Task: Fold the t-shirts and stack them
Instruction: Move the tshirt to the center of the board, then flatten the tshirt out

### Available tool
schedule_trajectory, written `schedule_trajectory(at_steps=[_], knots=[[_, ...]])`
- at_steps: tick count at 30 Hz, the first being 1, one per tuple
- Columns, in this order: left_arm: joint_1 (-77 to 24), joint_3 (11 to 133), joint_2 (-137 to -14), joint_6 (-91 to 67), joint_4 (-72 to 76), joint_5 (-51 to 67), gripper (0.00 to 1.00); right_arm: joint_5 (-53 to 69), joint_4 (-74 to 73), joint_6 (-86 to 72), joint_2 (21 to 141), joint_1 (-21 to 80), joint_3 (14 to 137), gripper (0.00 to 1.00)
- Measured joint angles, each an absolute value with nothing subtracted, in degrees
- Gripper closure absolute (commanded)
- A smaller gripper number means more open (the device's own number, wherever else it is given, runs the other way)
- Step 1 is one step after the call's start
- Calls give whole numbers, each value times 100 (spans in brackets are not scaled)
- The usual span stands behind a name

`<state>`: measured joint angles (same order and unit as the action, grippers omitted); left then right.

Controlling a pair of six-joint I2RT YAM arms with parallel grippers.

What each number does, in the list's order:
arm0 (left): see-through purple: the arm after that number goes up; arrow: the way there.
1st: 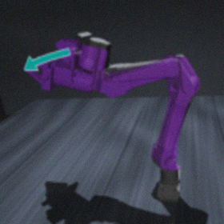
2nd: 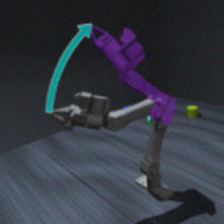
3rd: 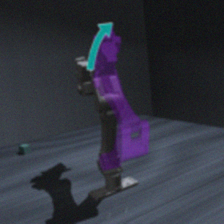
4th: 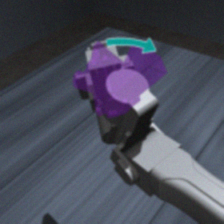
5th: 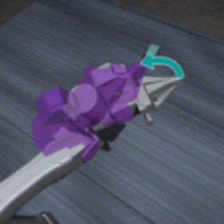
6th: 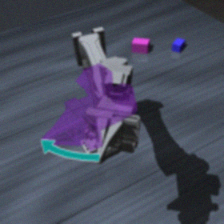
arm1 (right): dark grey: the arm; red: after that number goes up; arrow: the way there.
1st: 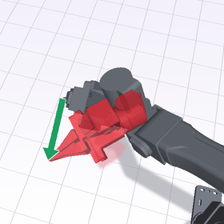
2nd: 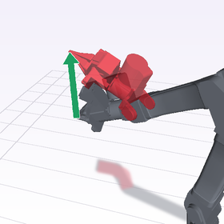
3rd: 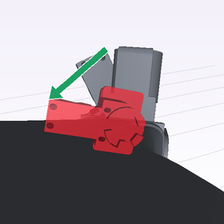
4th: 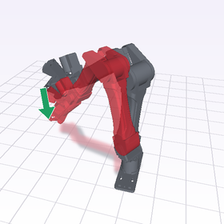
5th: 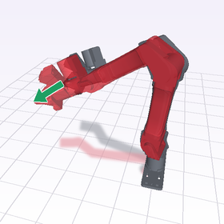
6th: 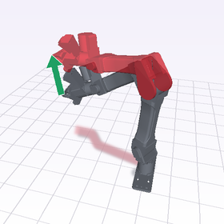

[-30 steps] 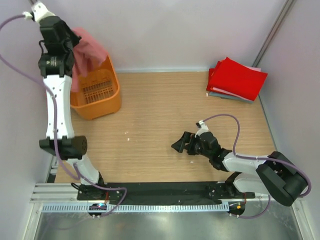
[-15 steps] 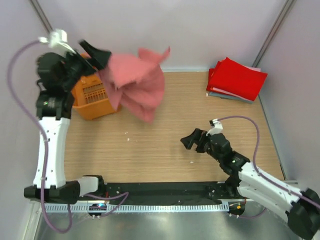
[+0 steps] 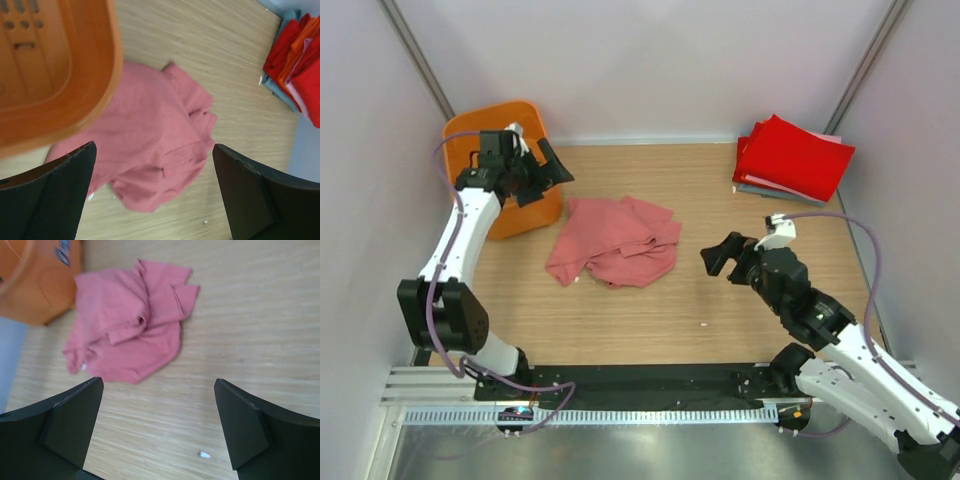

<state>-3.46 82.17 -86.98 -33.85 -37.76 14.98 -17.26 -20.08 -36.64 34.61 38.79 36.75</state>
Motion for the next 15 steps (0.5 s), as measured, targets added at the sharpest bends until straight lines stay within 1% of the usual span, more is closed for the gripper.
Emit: schedule_trajectory(at_steps=[2,5,11,15], knots=[[-449,8549,-9115,-3459,-3562,1498,1,-1632,-2091,-3708,3575,3879,3402,0],[-729,8958,-9841,-3607,-3376,1498,1,-1570,-2281,-3756,3428,3879,3092,0],[-1278,10151,-11399,-3752,-3382,1269,0,-1557,-2338,-3739,3334,3879,3048,0],[-1391,10897,-12038,-3583,-3739,867,0,-1564,-2488,-3710,3291,3879,3055,0]])
